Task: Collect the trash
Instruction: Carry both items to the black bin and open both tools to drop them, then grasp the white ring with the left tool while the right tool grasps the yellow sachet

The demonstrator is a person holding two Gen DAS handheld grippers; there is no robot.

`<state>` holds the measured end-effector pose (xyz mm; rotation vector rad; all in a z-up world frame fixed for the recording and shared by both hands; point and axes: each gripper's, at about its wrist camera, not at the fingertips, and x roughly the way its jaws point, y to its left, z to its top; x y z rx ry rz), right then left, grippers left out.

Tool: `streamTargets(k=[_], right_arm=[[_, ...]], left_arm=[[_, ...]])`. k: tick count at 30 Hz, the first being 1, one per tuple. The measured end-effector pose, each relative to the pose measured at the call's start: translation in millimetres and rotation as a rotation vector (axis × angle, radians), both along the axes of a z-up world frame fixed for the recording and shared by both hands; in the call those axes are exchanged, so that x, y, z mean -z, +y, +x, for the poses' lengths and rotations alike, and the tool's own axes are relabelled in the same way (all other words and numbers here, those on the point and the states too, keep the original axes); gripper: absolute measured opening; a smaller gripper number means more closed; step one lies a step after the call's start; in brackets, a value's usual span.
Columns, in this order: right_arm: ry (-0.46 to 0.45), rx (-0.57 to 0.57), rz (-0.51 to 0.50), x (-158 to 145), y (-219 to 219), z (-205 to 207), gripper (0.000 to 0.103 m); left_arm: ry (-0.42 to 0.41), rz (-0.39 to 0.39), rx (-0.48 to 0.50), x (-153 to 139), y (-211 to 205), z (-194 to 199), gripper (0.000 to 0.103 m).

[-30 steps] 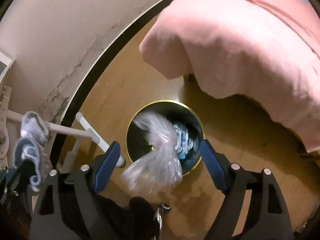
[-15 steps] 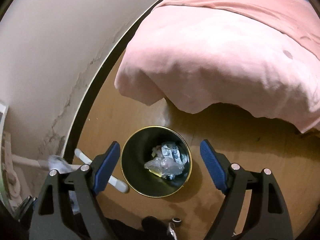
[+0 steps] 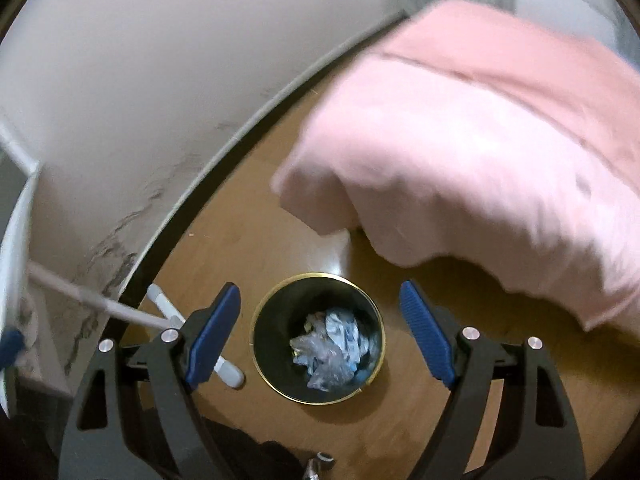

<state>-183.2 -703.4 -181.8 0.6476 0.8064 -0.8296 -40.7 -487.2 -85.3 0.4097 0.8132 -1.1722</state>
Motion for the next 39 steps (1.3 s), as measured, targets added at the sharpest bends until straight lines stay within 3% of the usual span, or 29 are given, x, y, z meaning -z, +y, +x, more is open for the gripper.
streamTargets(k=[5, 10, 14, 19, 23, 27, 30, 33, 35, 37, 39], right_arm=[[-0.092, -0.246, -0.102, -66.9, 65.1, 40.1, 0.079], [-0.166, -0.600, -0.183, -118.6, 171.9, 121.2, 0.079], [-0.210, -0.919, -0.167, -135.3, 261.9, 204.8, 0.079], [-0.167, -1.211, -0.198, -131.6, 351.8, 314.1, 0.079], [-0.100, -1.293, -0.192, -116.6, 384.1, 394.4, 0.079], [-0.024, -1.284, -0.152, -91.6, 387.6, 457.3, 0.079], [0.003, -1.284, -0.136, -81.5, 390.2, 479.3, 0.079], [0.012, -1.290, -0.195, -79.4, 396.8, 481.8, 0.078], [0.014, -1.289, -0.230, -78.8, 400.2, 479.8, 0.070], [0.006, -1.299, -0.226, -79.9, 404.3, 477.4, 0.043], [0.010, -1.303, -0.206, -81.7, 408.4, 471.3, 0.033]], left_arm=[[-0.078, -0.083, -0.164, -55.2, 105.2, 51.3, 0.095], [-0.137, -0.061, -0.441, -71.8, 232.4, 125.6, 0.096], [-0.165, -0.016, -0.668, -71.8, 334.6, 174.1, 0.096], [-0.100, -0.008, -0.883, -59.1, 438.2, 208.4, 0.096], [-0.067, 0.009, -0.951, -47.4, 478.1, 226.8, 0.096], [-0.055, 0.025, -0.972, -40.6, 490.0, 234.8, 0.096], [-0.051, 0.029, -0.971, -39.1, 485.9, 247.7, 0.096], [-0.041, 0.025, -0.975, -37.4, 488.7, 262.7, 0.096], [-0.024, 0.020, -0.985, -35.2, 486.9, 276.6, 0.096], [-0.010, 0.015, -0.991, -33.5, 482.7, 289.7, 0.096], [-0.011, 0.020, -0.998, -35.5, 472.9, 304.0, 0.096]])
